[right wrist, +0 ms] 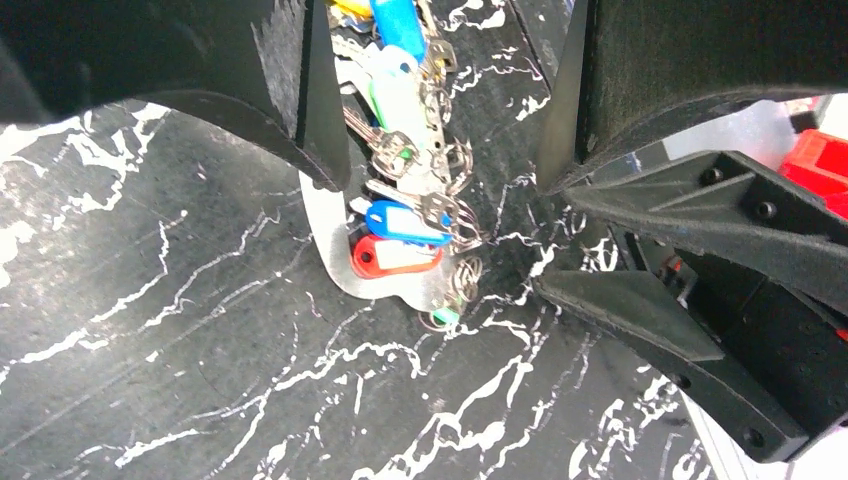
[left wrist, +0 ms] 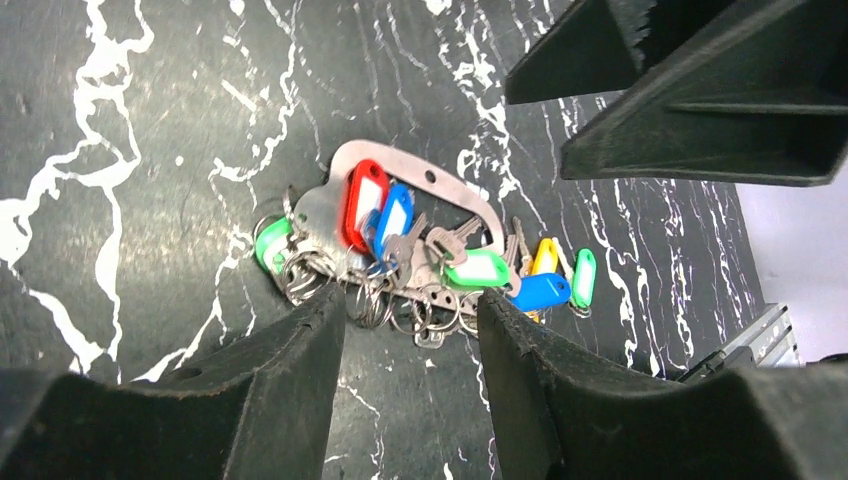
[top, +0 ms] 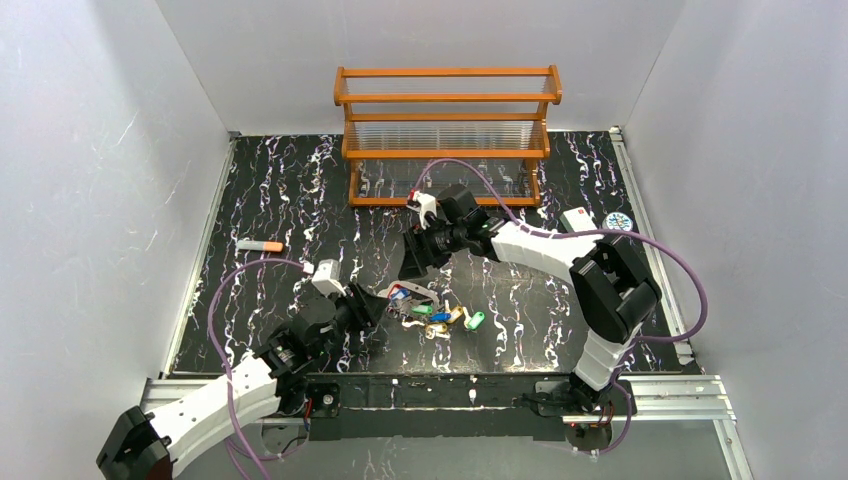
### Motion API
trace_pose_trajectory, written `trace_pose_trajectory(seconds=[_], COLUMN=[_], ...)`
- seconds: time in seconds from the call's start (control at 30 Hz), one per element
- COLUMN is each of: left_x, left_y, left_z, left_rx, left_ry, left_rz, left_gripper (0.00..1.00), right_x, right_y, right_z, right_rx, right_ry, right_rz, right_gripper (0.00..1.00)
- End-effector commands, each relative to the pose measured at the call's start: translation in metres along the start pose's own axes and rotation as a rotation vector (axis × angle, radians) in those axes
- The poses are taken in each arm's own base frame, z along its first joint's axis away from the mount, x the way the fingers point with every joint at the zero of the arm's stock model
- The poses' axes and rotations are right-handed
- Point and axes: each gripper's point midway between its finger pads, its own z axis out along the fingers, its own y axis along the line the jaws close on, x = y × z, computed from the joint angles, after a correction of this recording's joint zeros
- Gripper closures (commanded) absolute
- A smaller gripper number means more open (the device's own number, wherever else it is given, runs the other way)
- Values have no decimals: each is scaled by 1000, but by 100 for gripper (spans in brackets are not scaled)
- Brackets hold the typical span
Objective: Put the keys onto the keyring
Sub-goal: Adjust the keyring at the center of the board.
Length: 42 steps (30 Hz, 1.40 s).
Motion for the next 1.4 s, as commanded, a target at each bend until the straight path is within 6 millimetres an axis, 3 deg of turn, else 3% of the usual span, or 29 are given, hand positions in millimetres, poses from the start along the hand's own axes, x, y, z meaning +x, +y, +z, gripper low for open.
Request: trace_pose_trajectory(seconds=[0.0,0.1,0.33,0.57,0.8,0.97,1.03,1.2,1.37], left_x=[9,22,35,42,37,29,24,13,19], left_y=[12,14,11,8,12,17,18,16,16], left_z=[-2,-1,8,25,45,54,54,47,33], left_rx=[-87,-92,-81,-99,-147,-190,-208,-228,-212], left_ry=[32,72,117,167,173,175,173,178,208], left_rz=[-122,-196,-249,-196,-70,29,65,113,85], left_gripper=[51,54,65,68,69,71,68,59,58], right_x=[15,41,80,105,123,119,110,87,77], right_y=[-10,-12,-12,-11,5,16,16,13,9], right_z=[-12,-12,-9,-9,-6,-7,-9,-16,-16], right_rx=[60,34,-12,-29,-114,-142,-118,-47,-14], right_ry=[50,114,203,256,295,280,255,201,196], right_rz=[-42,-24,48,111,179,177,152,70,39], right_gripper=[24,27,54,55,69,70,64,52,52])
